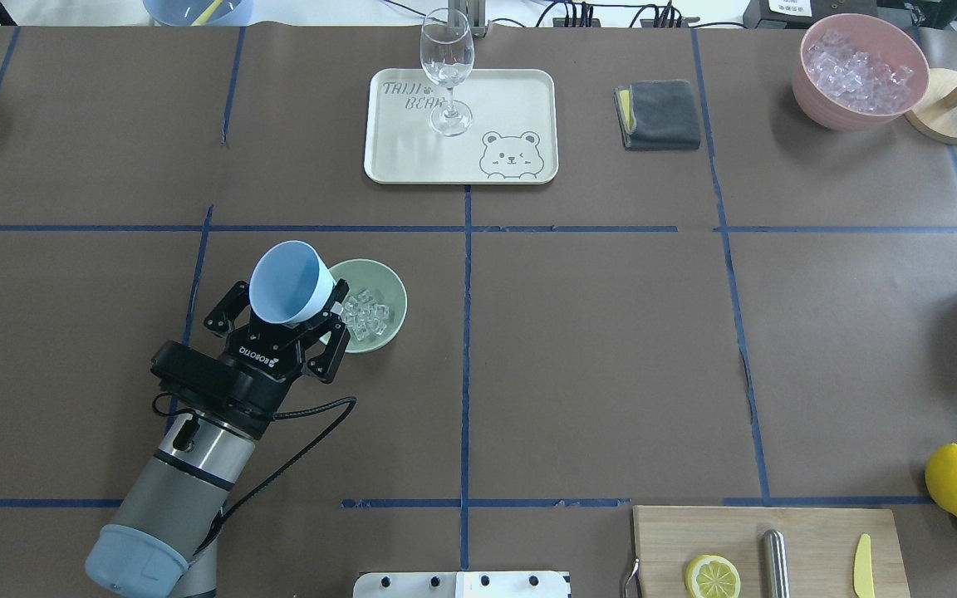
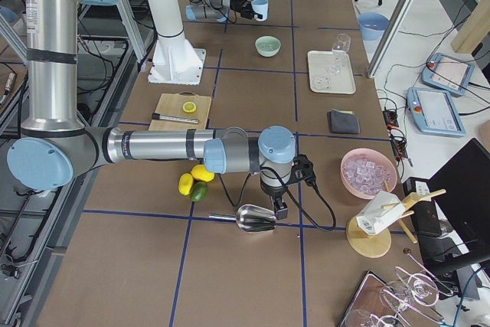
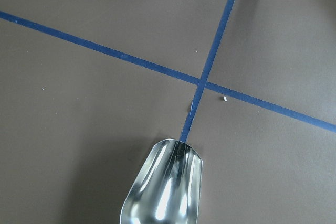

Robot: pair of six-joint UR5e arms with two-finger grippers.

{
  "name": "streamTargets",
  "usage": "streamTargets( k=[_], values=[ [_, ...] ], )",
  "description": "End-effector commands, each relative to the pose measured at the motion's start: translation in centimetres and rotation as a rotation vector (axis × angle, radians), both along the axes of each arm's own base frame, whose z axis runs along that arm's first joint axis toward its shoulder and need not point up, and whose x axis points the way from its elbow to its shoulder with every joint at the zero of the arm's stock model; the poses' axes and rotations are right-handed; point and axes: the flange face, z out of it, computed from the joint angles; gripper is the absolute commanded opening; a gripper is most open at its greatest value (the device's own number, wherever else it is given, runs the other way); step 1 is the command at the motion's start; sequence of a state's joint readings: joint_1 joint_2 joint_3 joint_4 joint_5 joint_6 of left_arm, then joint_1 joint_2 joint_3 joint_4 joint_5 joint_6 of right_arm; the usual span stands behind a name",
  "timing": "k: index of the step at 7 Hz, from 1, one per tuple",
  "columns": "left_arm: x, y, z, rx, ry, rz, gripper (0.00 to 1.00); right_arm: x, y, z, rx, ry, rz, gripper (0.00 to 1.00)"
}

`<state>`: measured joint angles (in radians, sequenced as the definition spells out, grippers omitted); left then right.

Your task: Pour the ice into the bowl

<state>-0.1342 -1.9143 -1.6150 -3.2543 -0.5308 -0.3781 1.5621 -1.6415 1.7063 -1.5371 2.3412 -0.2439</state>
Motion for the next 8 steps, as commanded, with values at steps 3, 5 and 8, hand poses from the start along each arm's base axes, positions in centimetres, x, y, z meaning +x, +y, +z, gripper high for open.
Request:
streamTargets(
  k=[3, 5, 8],
  values=[
    [0.1, 1.3, -4.1, -0.142, 0.531, 0.393, 0.0, 0.1, 0.0, -0.1, 0.004, 0.0, 0.002, 1.0],
    [0.9, -0.4, -0.9, -0.214, 0.303, 0.33, 0.0, 0.2, 0.0, -0.1, 0.005, 0.0, 0.003, 1.0],
    [-7.4, -5.3, 10.5, -0.284, 0.098, 0.165, 0.0, 0.2, 0.0, -0.1, 0.005, 0.002, 0.003, 1.0]
  ],
)
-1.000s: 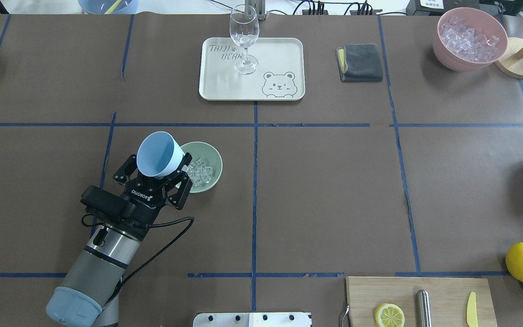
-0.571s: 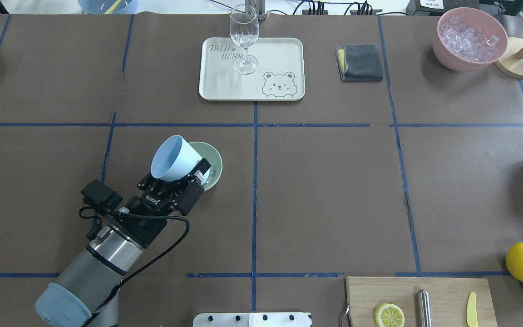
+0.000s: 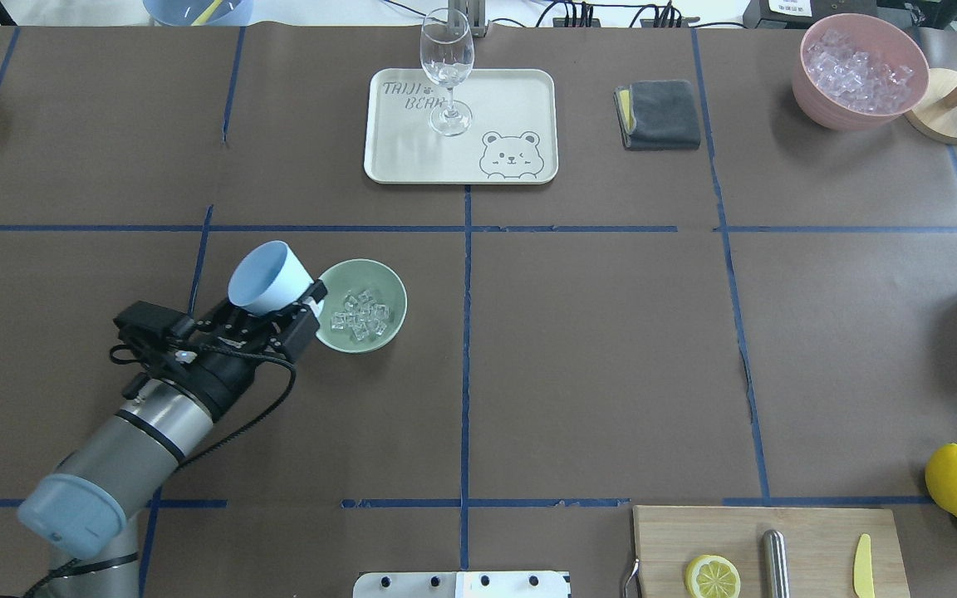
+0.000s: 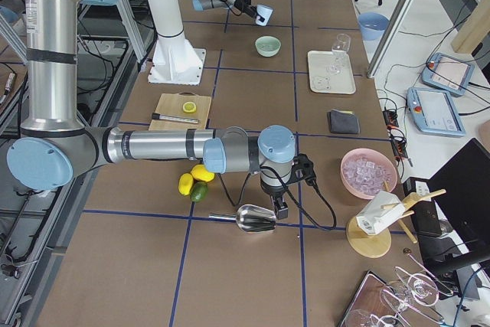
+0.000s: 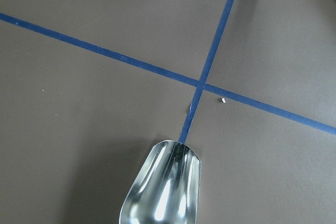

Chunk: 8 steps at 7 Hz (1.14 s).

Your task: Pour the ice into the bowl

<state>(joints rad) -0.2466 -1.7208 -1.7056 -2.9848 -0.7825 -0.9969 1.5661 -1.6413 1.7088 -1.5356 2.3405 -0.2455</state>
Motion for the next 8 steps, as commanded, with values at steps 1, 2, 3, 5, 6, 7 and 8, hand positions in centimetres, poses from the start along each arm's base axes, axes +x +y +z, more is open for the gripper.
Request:
streamTargets(
  k=[1, 2, 3, 5, 6, 7, 8],
  values=[
    [-7.4, -2.9, 8.3, -0.06, -0.158, -0.101, 0.0, 0.0, 0.0, 0.0, 0.0, 0.001, 0.0, 1.0],
    [-11.8, -3.6, 12.5, -0.105, -0.229, -0.142, 0.0, 0.0, 0.0, 0.0, 0.0, 0.001, 0.0, 1.0],
    [-14.3, -3.9, 15.3, -0.145, -0.259, -0.163, 0.0, 0.0, 0.1, 0.1, -0.001, 0.001, 0.0, 1.0],
    [-14.2, -3.9, 22.3, -0.23, -0.301, -0.178, 0.0, 0.0, 0.0, 0.0, 0.0, 0.001, 0.0, 1.0],
    [-14.5, -4.0, 24.9, -0.258, -0.316, -0.211, 0.0, 0.0, -0.1, -0.1, 0.003, 0.001, 0.0, 1.0],
    [-14.8, -4.0, 25.9, -0.251, -0.339, -0.274, 0.0, 0.0, -0.2, -0.2, 0.005, 0.001, 0.0, 1.0],
    [-15.2, -4.1, 26.4, -0.252, -0.341, -0.305, 0.0, 0.0, -0.3, -0.4, 0.008, 0.001, 0.0, 1.0]
  ],
)
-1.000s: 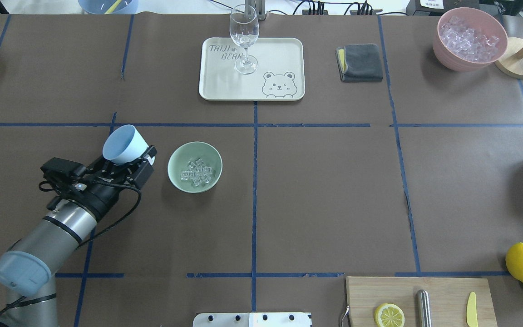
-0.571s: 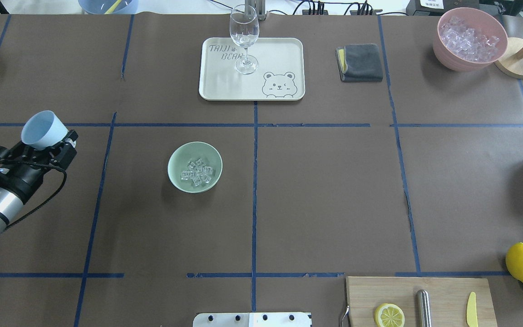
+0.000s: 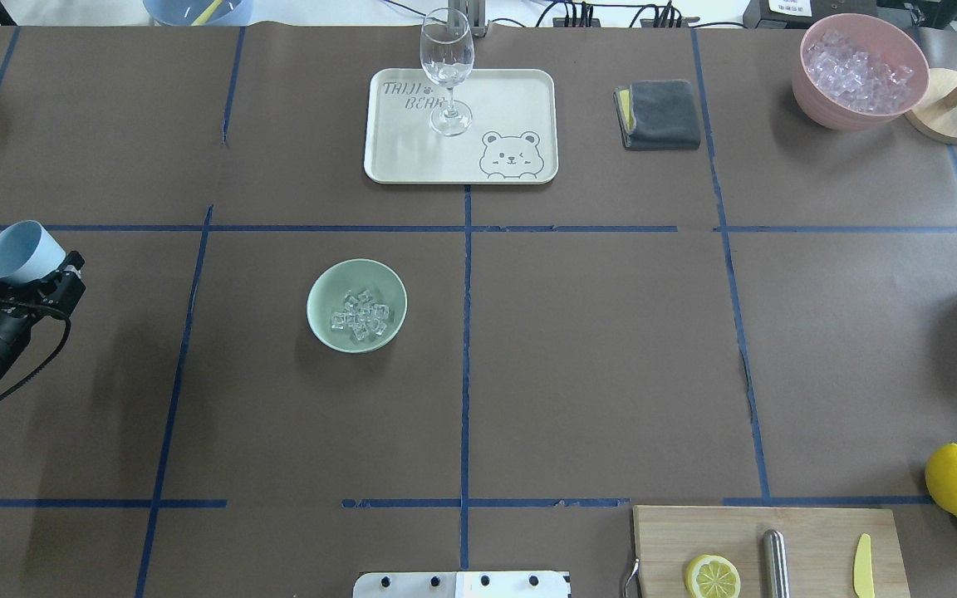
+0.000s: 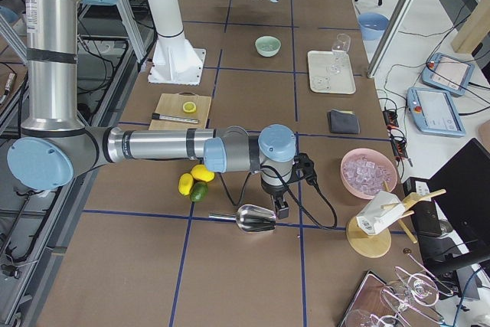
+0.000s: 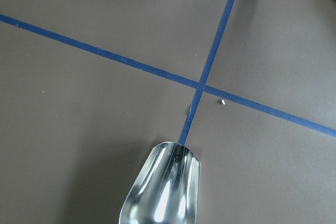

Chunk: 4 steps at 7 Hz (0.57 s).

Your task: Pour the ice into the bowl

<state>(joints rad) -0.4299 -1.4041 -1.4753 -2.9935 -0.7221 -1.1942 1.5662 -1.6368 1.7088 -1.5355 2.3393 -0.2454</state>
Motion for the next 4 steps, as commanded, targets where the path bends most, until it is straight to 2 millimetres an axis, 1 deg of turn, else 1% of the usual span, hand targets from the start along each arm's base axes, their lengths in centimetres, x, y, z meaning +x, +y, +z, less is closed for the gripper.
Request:
streamTargets(
  k=[1, 2, 3, 4],
  values=[
    [-0.4, 0.1, 1.9, -0.002, -0.033, -0.043, 0.06, 0.1, -0.1, -0.1, 0.003, 0.0, 0.002, 1.0],
    [0.2, 0.3, 2.3, -0.009, -0.048, -0.029, 0.17, 0.1, -0.2, -0.2, 0.005, 0.0, 0.002, 1.0],
    [1.0, 1.0, 2.5, -0.01, -0.061, -0.005, 0.25, 0.1, -0.2, -0.2, 0.005, 0.001, 0.002, 1.0],
    [2.0, 1.9, 2.6, -0.01, -0.064, 0.026, 0.31, 0.1, -0.3, -0.3, 0.005, 0.001, 0.003, 1.0]
  ],
)
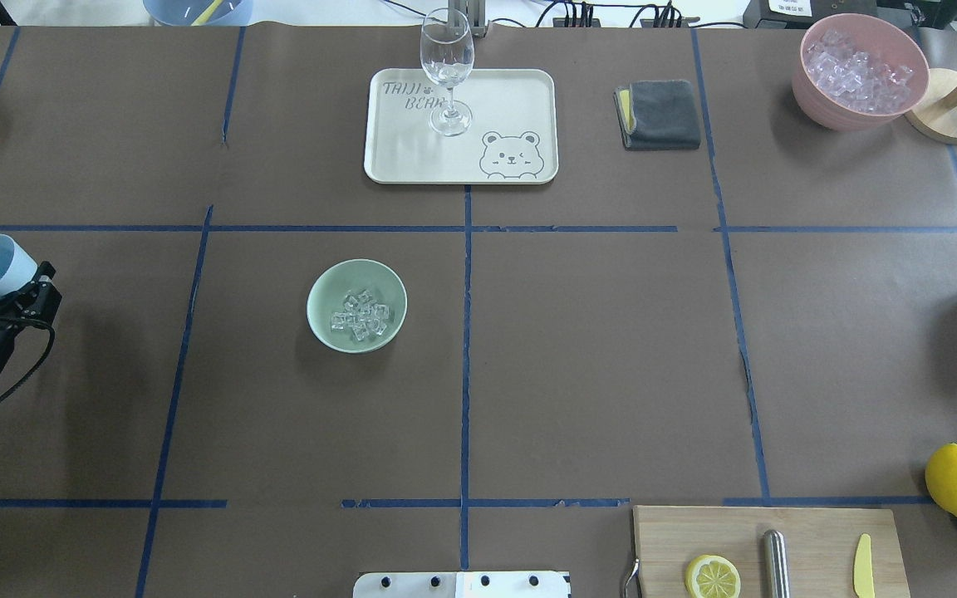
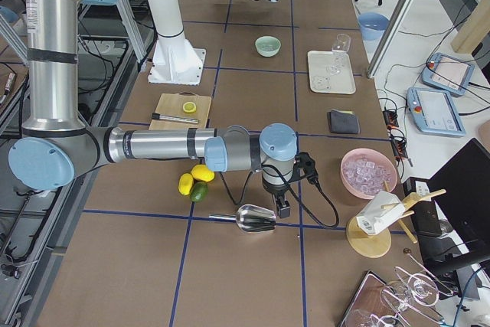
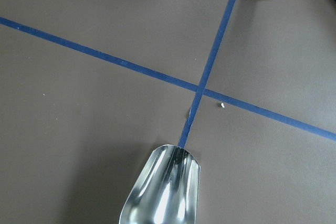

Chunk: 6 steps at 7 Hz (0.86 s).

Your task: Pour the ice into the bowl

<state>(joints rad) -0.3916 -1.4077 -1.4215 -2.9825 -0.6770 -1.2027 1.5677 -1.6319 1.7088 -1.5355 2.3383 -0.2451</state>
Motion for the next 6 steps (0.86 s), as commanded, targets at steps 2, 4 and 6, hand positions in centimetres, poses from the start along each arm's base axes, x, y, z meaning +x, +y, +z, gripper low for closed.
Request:
streamTargets(
  k=[2, 4, 6],
  values=[
    [2.0, 1.8, 0.5, -0.004, -0.013, 0.059, 0.48, 0.0, -0.1, 0.0, 0.0, 0.002, 0.001, 1.0],
    [2.5, 2.4, 0.9, -0.005, -0.018, 0.072, 0.99, 0.1, 0.0, 0.0, -0.001, 0.002, 0.004, 1.0],
    [2.1, 2.4, 0.9, -0.002, -0.016, 0.073, 1.0, 0.1, -0.3, -0.3, -0.006, -0.001, 0.013, 1.0]
  ],
)
